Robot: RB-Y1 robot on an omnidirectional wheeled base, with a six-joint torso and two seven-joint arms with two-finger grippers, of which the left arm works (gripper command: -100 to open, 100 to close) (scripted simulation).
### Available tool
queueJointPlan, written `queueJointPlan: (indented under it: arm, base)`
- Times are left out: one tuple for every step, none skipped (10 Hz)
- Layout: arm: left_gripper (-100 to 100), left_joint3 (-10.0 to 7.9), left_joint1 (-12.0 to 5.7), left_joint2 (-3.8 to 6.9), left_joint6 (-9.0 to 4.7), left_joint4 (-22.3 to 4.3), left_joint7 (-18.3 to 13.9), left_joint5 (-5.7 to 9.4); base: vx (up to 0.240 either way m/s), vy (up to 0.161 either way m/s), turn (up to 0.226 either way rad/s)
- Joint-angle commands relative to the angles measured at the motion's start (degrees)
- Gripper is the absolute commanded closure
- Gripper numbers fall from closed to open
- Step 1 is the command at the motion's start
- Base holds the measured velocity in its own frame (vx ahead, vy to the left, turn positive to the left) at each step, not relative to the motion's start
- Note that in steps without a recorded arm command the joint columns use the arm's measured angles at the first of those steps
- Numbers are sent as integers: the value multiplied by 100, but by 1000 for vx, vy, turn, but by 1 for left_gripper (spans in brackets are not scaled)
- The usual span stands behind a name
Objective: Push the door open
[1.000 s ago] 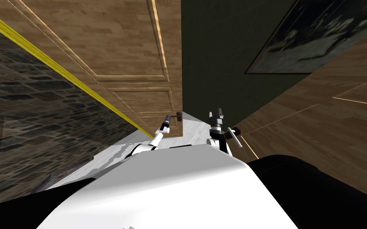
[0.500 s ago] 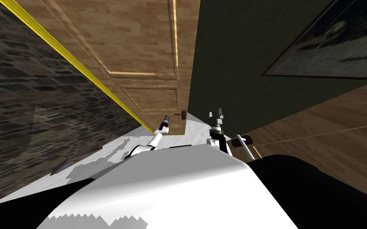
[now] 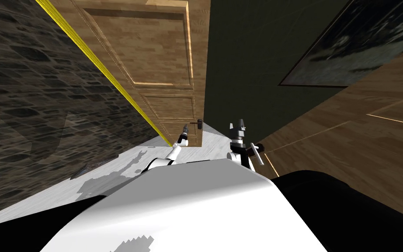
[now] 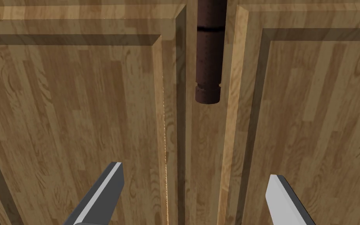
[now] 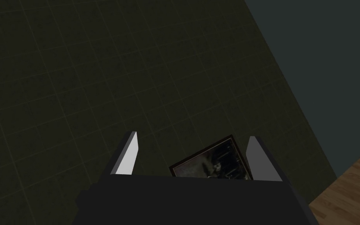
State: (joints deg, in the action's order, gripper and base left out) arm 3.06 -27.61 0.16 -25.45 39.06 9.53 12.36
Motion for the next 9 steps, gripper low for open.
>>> queueJointPlan:
  arm:
    - [-100,-18,-4,-146,-25,-22,48,-1]
    - [-100,-23,-13,-197,-33,-38,59,0]
    - [-100,-27,-20,-237,-39,-50,67,1]
    - [-100,-30,-25,-270,-44,-59,73,1]
    - [-100,-32,-28,-292,-46,-65,77,1]
    - [-100,-32,-40,-272,-47,-78,71,3]
    - [-100,-34,-41,-223,-51,-83,74,6]
    - [-100,-35,-41,-199,-52,-83,76,7]
    - [-100,-38,-41,-145,-54,-84,80,10]
  base:
    - [-171,-187,49]
    - [-158,-154,27]
    - [-117,-151,13]
    - [-98,-137,14]
    - [-101,-156,3]
    - [-39,-66,3]
    - [51,88,0]
    - [109,142,-6]
    - [120,190,0]
